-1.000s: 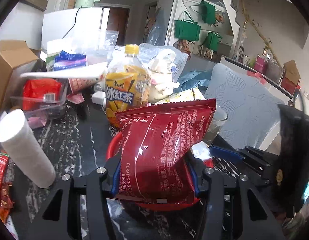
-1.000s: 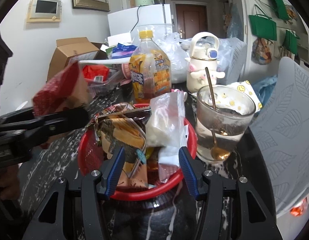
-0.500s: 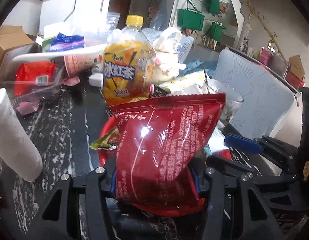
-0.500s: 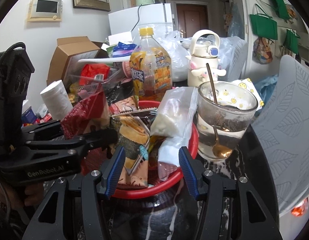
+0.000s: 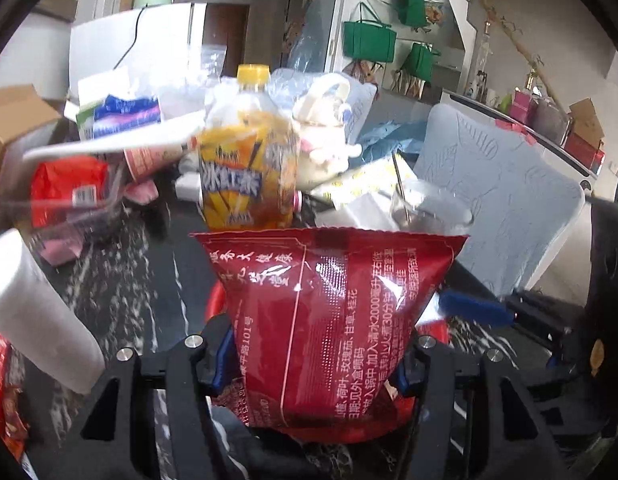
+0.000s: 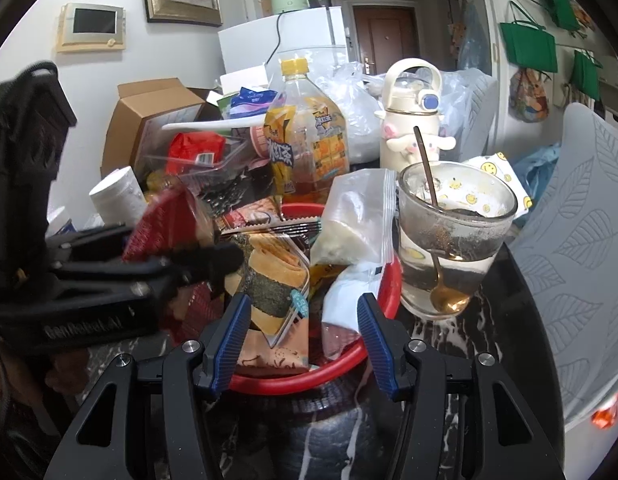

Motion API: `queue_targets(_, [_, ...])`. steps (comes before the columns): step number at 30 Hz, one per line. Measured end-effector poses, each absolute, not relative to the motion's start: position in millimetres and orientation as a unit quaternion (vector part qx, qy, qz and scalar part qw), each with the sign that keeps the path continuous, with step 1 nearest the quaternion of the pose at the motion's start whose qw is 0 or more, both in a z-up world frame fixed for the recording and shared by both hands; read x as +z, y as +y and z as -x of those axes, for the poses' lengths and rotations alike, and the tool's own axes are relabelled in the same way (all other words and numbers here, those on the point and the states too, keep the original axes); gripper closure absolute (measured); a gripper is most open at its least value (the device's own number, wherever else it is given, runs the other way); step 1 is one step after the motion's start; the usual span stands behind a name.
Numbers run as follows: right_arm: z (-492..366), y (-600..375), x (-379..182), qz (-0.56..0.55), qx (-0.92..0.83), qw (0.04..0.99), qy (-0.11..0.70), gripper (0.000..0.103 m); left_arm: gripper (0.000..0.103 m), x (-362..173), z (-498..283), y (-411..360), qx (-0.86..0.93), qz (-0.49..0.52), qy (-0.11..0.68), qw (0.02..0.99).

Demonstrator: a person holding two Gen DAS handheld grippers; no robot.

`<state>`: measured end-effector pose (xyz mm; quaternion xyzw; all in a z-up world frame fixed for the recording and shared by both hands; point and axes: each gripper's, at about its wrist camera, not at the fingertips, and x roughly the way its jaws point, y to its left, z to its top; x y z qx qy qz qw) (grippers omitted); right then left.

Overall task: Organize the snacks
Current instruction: 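Lower both packets into the red basket and open both tools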

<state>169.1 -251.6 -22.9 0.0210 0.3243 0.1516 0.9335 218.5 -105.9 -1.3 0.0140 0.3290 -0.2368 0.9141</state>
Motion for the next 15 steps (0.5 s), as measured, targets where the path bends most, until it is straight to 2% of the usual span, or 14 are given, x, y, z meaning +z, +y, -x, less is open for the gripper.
queue_targets(11, [-175.3, -264.1, -5.2, -0.022, 0.129, 0.939, 0.317, 0.048, 0.045, 17.9, -254.6, -135.4, -0.247, -0.048, 0.34, 0.906])
queue_targets(14, [-178.7, -269.2, 3.5, -0.021, 0.123, 0.942, 0.313, 0.048, 0.027, 17.4, -261.7, -144.0, -0.247, -0.061, 0.362, 0.897])
queue_targets(15, [-179.5, -270.2, 5.1, -0.021, 0.122, 0.942, 0.313, 0.048, 0.026, 16.4, -261.7, -145.3, -0.247, -0.062, 0.365, 0.895])
